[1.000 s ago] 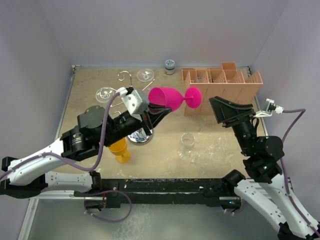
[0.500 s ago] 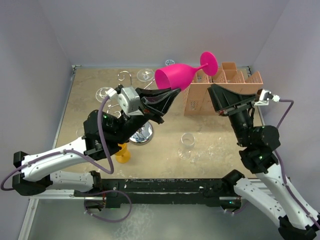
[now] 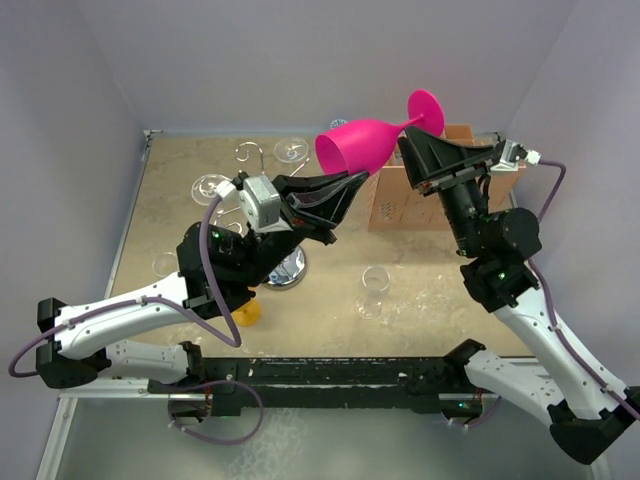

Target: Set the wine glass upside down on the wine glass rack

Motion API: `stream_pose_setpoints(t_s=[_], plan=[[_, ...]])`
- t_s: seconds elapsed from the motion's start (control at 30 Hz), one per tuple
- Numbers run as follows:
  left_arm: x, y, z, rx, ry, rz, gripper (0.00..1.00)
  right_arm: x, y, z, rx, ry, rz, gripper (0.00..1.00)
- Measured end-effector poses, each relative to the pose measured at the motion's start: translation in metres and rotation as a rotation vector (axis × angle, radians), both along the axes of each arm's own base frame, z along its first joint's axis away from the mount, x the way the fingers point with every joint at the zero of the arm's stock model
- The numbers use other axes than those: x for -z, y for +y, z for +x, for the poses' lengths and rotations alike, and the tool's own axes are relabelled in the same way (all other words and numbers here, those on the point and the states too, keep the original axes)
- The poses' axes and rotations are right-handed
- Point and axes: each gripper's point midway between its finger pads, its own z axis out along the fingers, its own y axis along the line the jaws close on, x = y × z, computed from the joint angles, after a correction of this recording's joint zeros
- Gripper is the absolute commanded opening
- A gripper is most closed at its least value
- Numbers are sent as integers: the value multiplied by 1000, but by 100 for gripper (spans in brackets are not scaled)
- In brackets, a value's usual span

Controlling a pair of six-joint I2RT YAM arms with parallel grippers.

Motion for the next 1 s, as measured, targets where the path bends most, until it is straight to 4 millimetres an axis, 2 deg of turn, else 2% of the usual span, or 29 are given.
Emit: stream_pose_setpoints(t_s=[0.1,0.27,0.47,0.73,0.8,0.9,0.93,1.0], plan=[[3,-2,1,1,1,7,0,1,3,6,0,11,2,59],[6,-5,0,5,1,14,0,-14,2,4,0,-20,28,50],[4,-4,0,8,-6,3,0,-23,4,3,-15,-60,43,30],[10,-7,1,8,-2,16,0,-32,15,-4,-75,-131,45,24],[11,-7,1,7,-2,16,0,-34,15,-5,-79,-146,52,17],[17,-9,2,6,4,30,0,-38,14,-6,-87,-165,76,1],[20,-10,2,4,7,35,0,-40,14,-7,-85,-173,80,0],[22,-10,3,1,13,41,9,-42,13,-8,-80,-186,82,0]])
